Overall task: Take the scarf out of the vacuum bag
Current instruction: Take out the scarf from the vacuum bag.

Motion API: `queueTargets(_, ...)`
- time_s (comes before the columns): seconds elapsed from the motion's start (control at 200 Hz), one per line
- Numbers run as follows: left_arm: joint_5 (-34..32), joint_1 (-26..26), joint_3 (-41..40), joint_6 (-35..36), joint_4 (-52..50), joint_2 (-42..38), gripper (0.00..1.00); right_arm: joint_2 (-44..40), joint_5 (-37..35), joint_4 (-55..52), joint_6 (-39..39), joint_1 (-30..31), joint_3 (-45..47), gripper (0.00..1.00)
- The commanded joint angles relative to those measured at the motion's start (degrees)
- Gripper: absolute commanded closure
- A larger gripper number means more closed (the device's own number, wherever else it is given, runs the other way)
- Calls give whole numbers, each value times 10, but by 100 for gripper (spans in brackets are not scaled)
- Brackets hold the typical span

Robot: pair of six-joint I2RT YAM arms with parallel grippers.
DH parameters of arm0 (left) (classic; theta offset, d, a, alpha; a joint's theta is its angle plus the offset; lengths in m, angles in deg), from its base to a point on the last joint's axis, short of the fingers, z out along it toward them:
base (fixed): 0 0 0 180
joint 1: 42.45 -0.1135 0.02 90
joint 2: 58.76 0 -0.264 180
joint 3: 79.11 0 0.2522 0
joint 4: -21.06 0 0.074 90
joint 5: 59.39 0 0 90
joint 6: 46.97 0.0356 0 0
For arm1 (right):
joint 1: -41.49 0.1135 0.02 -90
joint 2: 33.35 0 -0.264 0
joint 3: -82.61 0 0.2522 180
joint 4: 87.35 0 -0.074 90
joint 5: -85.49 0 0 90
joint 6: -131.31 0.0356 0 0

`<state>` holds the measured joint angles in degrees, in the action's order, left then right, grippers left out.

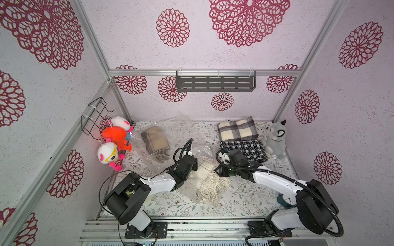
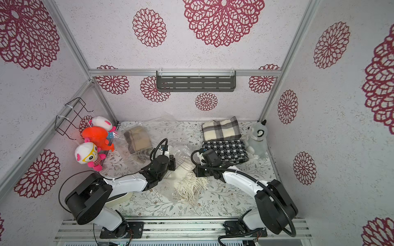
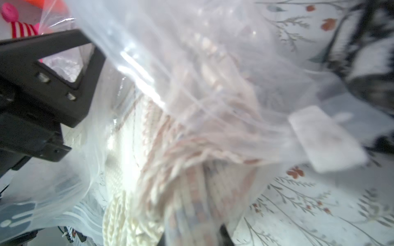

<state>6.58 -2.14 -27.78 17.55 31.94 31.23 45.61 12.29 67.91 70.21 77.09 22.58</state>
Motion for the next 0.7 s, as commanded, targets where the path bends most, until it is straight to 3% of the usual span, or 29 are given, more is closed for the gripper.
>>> queueTargets(0.0,-22,-11,-11,15,6,-14,100,-47,11,-65,-36,-21,-10,100)
queueTargets(0.12,-18,-11,-22,19,22,-24,100,-44,-73,-174,-72,-26,-52,100)
queueTargets(0.395,-3,-10,-51,25,55,-63,100,-15,-128,-279,-159,-81,-49,100)
queueTargets(0.485,-7,-10,-55,31,51,-82,100,-18,-97,-270,-171,-120,-49,100)
queueTargets(0.695,40,-9,-38,33,46,-50,100,-28,18,-249,-147,-126,-86,100)
